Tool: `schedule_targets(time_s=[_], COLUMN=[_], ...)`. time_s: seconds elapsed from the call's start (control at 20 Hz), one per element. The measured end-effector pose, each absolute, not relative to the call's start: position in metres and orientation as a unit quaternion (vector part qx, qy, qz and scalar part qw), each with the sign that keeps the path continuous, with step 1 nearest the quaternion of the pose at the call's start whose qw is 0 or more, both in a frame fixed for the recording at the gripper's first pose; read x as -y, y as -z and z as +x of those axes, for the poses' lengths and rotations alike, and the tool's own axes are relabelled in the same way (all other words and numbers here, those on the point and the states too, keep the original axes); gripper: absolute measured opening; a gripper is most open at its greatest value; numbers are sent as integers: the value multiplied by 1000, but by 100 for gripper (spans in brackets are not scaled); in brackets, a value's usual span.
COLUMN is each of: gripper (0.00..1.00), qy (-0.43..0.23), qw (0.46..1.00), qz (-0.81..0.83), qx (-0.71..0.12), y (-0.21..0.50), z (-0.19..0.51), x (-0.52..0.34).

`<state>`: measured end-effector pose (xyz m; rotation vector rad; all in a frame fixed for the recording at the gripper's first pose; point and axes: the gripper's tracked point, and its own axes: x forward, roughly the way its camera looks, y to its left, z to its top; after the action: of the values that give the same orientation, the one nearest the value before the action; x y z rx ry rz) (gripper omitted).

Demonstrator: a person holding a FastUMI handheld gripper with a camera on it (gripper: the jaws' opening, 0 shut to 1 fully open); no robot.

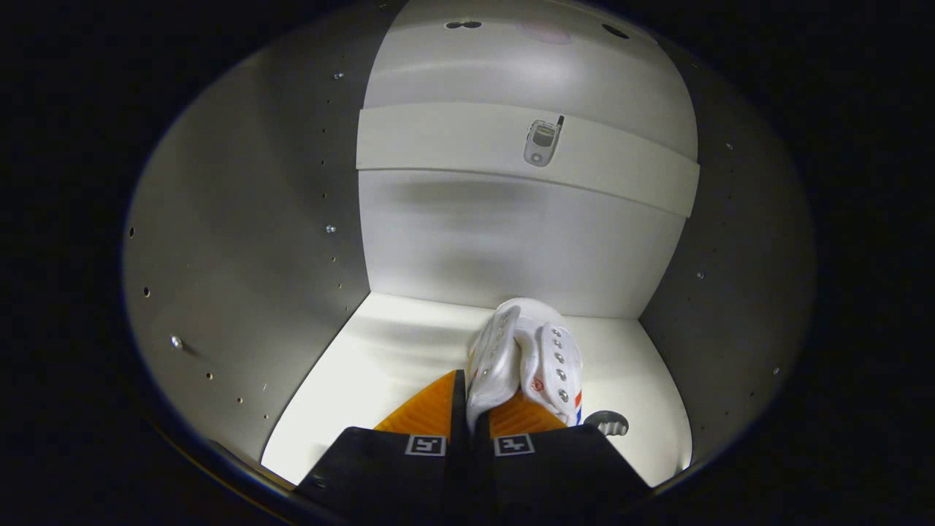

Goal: Open the shoe cabinet door, grab the shoes and put them into the shoe cabinet, then close the shoe cabinet door.

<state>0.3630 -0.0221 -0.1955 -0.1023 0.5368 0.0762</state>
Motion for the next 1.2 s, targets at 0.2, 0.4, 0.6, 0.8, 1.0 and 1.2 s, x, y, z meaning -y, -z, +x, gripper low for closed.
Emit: schedule_targets(time_s=[0.2,0.4,0.6,0.8,1.0,1.2], gripper=[29,46,45,67,69,96], qy=[-37,-18,-10,-6,-22,-40], qw=[963,966,976,985,990,993], qz=[-42,-38,-6,0,13,32], qx=[-264,-254,-218,-174,-142,-105], y=[195,182,155,106,63,24], z=[345,329,303,259,195,124], x=[21,24,24,25,15,16])
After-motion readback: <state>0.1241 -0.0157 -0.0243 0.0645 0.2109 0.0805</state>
